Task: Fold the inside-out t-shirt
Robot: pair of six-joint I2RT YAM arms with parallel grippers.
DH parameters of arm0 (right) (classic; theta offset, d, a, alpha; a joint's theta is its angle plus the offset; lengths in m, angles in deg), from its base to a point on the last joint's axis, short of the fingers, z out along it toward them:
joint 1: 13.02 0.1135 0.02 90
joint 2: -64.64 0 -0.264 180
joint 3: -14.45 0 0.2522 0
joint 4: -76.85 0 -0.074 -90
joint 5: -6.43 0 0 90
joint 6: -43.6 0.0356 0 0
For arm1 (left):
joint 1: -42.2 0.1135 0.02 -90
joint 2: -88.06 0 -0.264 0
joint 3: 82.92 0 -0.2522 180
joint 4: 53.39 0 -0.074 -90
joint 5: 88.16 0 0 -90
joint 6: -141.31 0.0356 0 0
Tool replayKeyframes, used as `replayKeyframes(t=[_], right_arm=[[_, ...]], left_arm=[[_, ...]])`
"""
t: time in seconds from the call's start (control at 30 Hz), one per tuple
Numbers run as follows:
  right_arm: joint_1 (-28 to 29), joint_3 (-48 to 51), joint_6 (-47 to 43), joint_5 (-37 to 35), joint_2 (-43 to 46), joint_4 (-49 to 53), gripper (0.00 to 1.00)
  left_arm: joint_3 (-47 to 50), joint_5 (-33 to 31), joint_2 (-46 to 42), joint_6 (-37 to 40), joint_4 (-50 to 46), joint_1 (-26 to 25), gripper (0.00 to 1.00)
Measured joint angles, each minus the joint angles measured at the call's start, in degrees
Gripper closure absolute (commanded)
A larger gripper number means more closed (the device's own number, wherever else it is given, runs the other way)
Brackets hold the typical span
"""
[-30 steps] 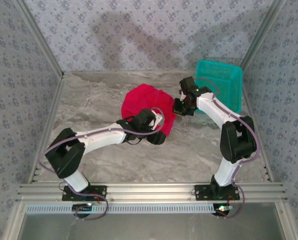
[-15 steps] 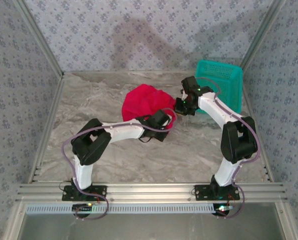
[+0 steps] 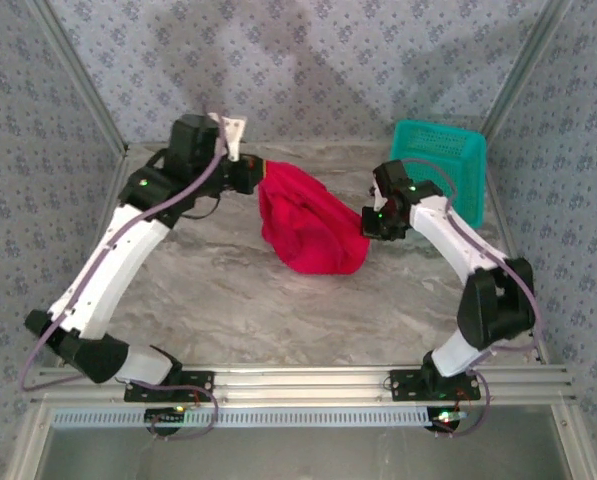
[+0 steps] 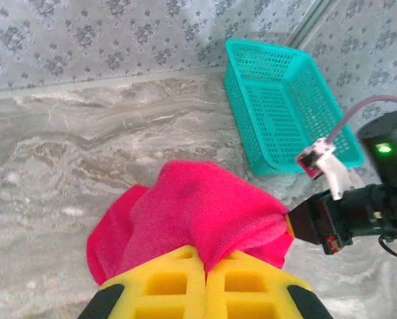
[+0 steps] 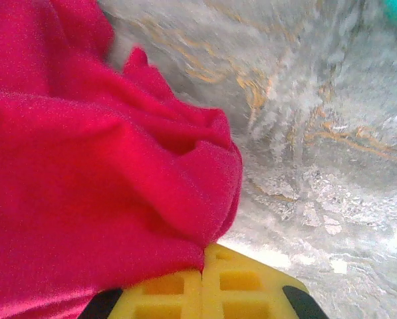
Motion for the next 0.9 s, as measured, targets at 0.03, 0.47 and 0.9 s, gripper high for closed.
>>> replayKeyframes(t=[0.03,0.47,0.9], right_arm=[[0.1,0.0,-0.2,0.0,2.7,0.5,1.0],[-0.7,-0.2,2.1,-5.6,-2.7,-1.3,1.0],[8.7,-3.7,4.0,-13.4,-3.6,0.2,0.64]], left_arm=[[0.1,1.3,-0.2,-0.5,-0.7,0.9,1.0],[24.6,10.5,2.9,-8.7,11.8,1.9,1.0],[25.1,10.5,3.3,-10.7,17.3,1.9,1.0]])
